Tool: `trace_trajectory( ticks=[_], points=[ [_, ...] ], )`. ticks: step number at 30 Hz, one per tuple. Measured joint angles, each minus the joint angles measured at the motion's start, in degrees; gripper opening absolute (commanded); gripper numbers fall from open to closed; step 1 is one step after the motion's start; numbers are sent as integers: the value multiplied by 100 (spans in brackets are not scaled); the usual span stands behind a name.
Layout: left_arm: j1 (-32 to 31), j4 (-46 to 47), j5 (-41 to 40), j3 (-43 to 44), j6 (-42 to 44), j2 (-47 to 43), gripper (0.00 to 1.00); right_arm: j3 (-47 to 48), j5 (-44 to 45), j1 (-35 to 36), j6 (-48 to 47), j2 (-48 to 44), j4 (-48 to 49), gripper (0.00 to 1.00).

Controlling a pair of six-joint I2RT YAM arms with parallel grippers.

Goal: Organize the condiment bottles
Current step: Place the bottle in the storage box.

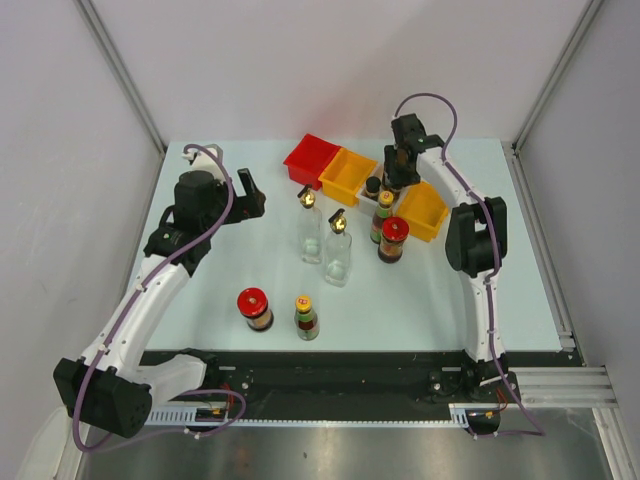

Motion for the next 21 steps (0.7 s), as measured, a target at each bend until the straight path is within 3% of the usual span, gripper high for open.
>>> trace_trajectory(
  ticks=[11, 21],
  points=[
    [28, -4, -2, 2, 0, 0, 100, 428, 7, -22, 4, 271, -142, 33],
    [50, -2, 0, 0, -2, 0, 100, 748, -79, -74, 9, 439, -352, 56]
  ],
)
